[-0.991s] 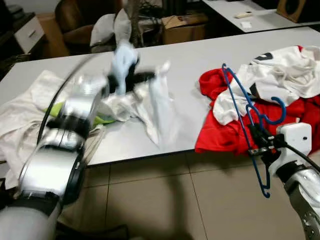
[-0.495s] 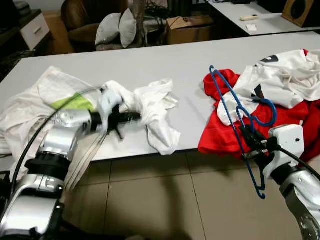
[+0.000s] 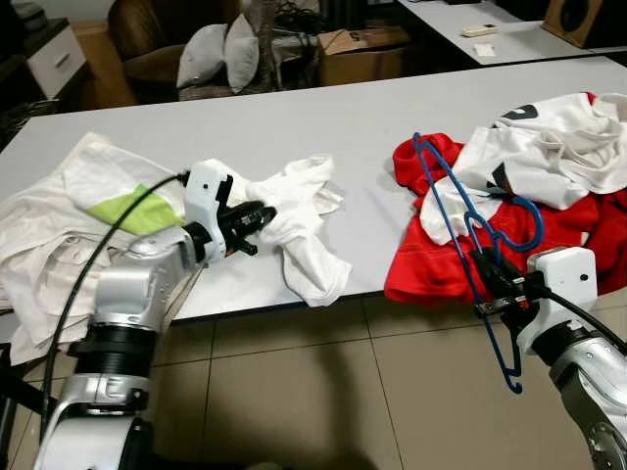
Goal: Hang hanger
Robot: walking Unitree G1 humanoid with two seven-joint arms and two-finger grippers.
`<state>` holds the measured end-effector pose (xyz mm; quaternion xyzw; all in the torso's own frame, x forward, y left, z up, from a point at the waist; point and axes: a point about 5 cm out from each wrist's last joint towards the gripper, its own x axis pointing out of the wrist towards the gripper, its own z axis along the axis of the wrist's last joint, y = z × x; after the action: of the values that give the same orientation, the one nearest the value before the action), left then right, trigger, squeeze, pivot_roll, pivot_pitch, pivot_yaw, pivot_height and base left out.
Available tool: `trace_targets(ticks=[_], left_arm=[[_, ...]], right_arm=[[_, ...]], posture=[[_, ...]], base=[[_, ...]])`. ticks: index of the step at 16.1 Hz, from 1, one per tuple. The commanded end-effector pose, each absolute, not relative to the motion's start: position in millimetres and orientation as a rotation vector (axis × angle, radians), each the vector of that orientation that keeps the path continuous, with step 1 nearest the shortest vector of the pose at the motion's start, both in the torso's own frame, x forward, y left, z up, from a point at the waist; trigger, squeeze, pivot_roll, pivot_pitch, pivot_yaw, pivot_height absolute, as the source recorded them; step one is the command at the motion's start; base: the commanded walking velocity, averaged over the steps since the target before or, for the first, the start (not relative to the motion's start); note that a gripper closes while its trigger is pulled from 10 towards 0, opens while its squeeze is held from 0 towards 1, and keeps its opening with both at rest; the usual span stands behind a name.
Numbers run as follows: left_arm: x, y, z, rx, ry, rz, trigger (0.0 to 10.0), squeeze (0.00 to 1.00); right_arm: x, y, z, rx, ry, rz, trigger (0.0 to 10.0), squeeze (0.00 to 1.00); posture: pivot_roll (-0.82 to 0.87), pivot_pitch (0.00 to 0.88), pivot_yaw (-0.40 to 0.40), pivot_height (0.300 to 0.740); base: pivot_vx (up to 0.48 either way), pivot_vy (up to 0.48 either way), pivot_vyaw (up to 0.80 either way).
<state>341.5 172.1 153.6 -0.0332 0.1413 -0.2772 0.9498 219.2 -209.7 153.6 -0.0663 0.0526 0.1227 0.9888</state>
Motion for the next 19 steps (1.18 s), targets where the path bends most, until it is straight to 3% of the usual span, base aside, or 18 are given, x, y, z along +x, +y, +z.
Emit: trace_targets(ticks=[1,4,8,12,13,14,15,19], left_arm=[[341,179,152,-0.066,0.302,-0.492,10.0,1.00],[340,185,150,-0.214,0.351,-0.367,10.0,1.00],[343,194,156,-0.236,0.331,-0.259,10.0,1.00],[360,179,146,-0.290,0.357,-0.246,10.0,1.00],[363,176,145,-0.330,0.354,-0.244,10.0,0.31],[366,174,144,-0.350,0.360,-0.253,10.0,0.06],[369,176,138,-0.278,0.385,-0.233,10.0,0.00],[377,180,130,-0.179,0.394,-0.168,10.0,0.00]], right_arm=[[218,-208,158,-0.131,0.091,0.257,10.0,0.00],[218,-210,159,-0.129,0.095,0.255,10.0,0.00],[218,-209,158,-0.119,0.102,0.264,10.0,0.00],[220,-202,156,-0.106,0.117,0.305,10.0,0.00],[221,-202,157,-0.105,0.116,0.307,10.0,0.00],[221,-202,157,-0.106,0.116,0.308,10.0,0.00],[222,-201,157,-0.105,0.117,0.310,10.0,0.00],[221,-200,157,-0.102,0.117,0.315,10.0,0.00]], posture=[[-0.17,0.000,0.096,0.740],[-0.17,0.000,0.096,0.740],[-0.17,0.000,0.090,0.740],[-0.16,0.000,0.083,0.740],[-0.16,0.000,0.083,0.740],[-0.17,0.000,0.083,0.740],[-0.17,0.000,0.085,0.740],[-0.18,0.000,0.090,0.740]], base=[[0.000,0.000,0.00],[0.000,0.000,0.00],[0.000,0.000,0.00],[0.000,0.000,0.00],[0.000,0.000,0.00],[0.000,0.000,0.00],[0.000,0.000,0.00],[0.000,0.000,0.00]])
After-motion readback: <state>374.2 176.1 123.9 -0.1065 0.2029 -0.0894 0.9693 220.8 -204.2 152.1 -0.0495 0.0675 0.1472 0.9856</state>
